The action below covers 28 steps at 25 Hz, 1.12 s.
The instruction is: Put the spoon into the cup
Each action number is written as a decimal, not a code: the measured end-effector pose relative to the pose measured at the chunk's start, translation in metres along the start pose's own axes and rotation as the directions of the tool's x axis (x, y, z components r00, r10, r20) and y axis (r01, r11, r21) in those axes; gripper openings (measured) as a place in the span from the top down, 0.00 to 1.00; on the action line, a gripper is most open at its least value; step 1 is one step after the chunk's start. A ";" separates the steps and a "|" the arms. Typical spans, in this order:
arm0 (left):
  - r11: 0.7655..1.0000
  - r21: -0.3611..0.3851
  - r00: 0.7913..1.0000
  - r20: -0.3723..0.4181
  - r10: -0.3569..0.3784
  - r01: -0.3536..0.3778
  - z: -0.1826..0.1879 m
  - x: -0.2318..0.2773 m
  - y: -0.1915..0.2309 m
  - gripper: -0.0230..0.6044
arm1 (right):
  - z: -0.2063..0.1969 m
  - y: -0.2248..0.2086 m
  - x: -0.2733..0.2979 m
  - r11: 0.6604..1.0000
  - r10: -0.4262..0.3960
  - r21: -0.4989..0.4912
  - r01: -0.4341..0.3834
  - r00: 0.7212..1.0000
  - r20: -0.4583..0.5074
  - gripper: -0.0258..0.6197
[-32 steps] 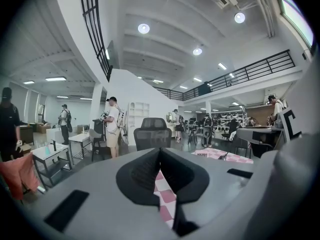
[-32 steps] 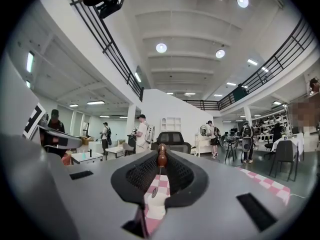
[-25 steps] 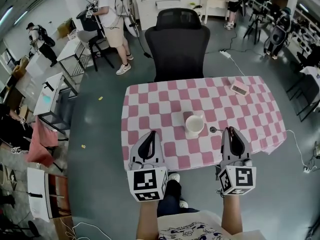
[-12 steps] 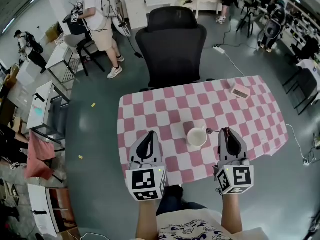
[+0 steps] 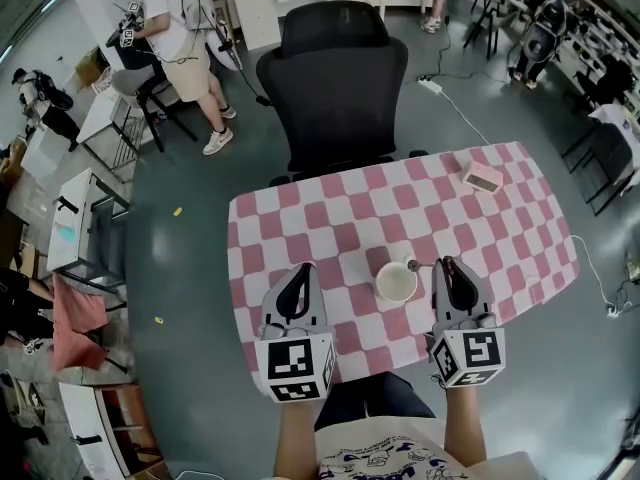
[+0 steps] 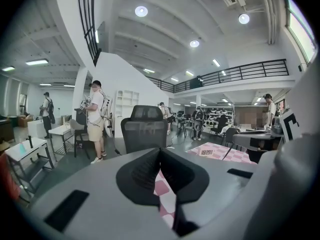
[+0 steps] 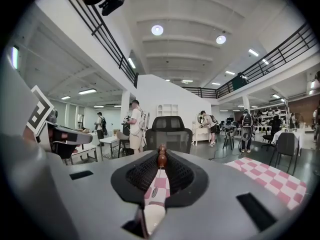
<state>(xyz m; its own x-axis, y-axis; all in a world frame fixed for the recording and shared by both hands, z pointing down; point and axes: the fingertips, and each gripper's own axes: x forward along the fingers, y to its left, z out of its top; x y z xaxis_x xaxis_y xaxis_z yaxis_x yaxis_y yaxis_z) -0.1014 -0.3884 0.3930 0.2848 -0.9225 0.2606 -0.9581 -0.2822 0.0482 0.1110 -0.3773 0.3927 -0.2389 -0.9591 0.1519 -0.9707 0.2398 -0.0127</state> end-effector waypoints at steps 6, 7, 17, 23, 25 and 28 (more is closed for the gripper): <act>1.000 -0.011 0.999 -0.037 0.002 -0.002 -0.012 0.018 0.001 0.94 | -0.017 -0.004 0.018 1.000 0.023 0.002 -0.023 0.998 -0.054 0.88; 1.000 -0.014 0.999 -0.044 0.003 -0.004 -0.015 0.020 0.001 0.94 | -0.021 -0.005 0.021 1.000 0.030 0.003 -0.030 0.997 -0.064 0.88; 0.999 -0.046 0.991 -0.129 0.021 -0.028 -0.055 0.041 0.000 0.94 | -0.069 -0.004 0.047 0.995 0.102 0.009 -0.102 0.978 -0.180 0.88; 0.998 -0.051 0.984 -0.177 0.025 -0.035 -0.078 0.047 -0.001 0.94 | -0.101 0.001 0.055 0.990 0.138 0.020 -0.137 0.959 -0.247 0.88; 0.998 -0.054 0.981 -0.192 0.028 -0.039 -0.086 0.049 -0.001 0.94 | -0.111 0.002 0.057 0.989 0.147 0.024 -0.146 0.953 -0.265 0.88; 0.997 -0.060 0.977 -0.213 0.032 -0.046 -0.097 0.052 -0.001 0.94 | -0.127 0.002 0.060 0.988 0.155 0.036 -0.151 0.944 -0.291 0.88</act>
<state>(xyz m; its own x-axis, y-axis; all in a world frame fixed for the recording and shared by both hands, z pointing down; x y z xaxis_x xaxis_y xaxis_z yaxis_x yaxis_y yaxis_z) -0.0883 -0.4107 0.5002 0.2410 -0.8541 0.4609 -0.9703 -0.2233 0.0935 0.0974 -0.4149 0.5268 -0.3691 -0.8245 0.4290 -0.9237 0.3766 -0.0710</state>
